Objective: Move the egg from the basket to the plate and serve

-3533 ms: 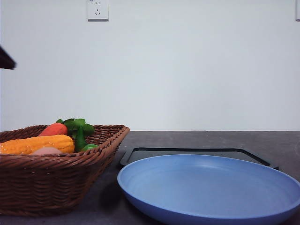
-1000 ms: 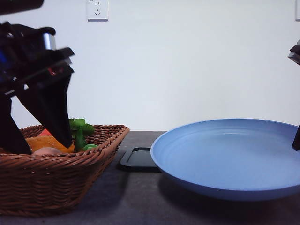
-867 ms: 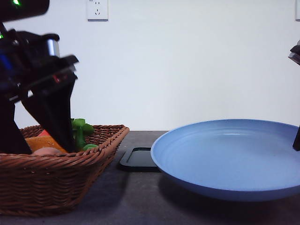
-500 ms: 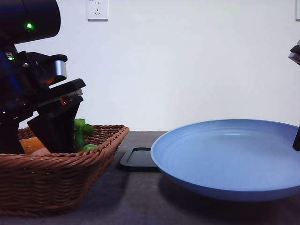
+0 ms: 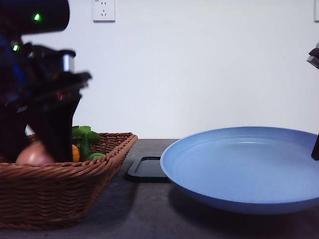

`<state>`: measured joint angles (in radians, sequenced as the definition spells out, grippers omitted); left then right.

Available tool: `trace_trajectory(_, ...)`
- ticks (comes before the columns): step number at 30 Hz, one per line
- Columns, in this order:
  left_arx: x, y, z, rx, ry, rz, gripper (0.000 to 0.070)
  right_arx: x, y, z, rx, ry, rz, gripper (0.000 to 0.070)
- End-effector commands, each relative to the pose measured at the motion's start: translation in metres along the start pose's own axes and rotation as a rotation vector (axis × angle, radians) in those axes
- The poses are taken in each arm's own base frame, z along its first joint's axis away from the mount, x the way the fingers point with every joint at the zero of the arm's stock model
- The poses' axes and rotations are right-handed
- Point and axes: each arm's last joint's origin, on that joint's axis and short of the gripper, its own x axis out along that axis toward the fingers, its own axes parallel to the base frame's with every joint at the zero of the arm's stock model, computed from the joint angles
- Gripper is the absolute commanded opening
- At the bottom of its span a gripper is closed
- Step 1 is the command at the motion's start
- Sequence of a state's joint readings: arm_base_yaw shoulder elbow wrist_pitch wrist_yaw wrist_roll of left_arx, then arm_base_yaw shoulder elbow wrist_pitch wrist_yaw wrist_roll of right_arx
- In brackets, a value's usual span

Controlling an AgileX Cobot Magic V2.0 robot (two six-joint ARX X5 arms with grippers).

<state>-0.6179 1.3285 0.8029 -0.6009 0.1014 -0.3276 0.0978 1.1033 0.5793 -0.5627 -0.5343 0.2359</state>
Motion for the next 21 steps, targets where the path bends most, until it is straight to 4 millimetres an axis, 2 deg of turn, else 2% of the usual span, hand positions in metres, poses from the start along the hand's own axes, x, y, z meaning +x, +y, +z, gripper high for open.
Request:
trace_trajectory(1, -0.008, -0.008, 0.012, 0.04, -0.029, -0.015, 0.0165, -0.001, 0.002, 0.003, -0.016, -0.007, 0.013, 0.0)
trace_trajectory(4, -0.023, -0.018, 0.026, 0.055, -0.071, -0.061, 0.0165, -0.001, 0.002, 0.002, -0.013, 0.003, 0.024, 0.0)
trace_trajectory(8, -0.04, -0.038, 0.043, 0.109, -0.16, -0.207, 0.0165, -0.001, 0.003, 0.001, -0.004, 0.026, 0.048, 0.0)
trace_trajectory(12, -0.046, -0.064, 0.05, 0.201, -0.289, -0.331, 0.0166, -0.001, 0.003, -0.001, 0.003, 0.041, 0.066, 0.0)
trace_trajectory(17, -0.042, -0.1, 0.046, 0.381, -0.379, -0.421, 0.0168, -0.001, 0.003, -0.003, 0.013, 0.059, 0.071, 0.0)
trace_trajectory(21, -0.023, -0.123, 0.038, 0.529, -0.375, -0.416, 0.0171, -0.001, 0.003, -0.003, 0.008, 0.061, 0.076, 0.0)
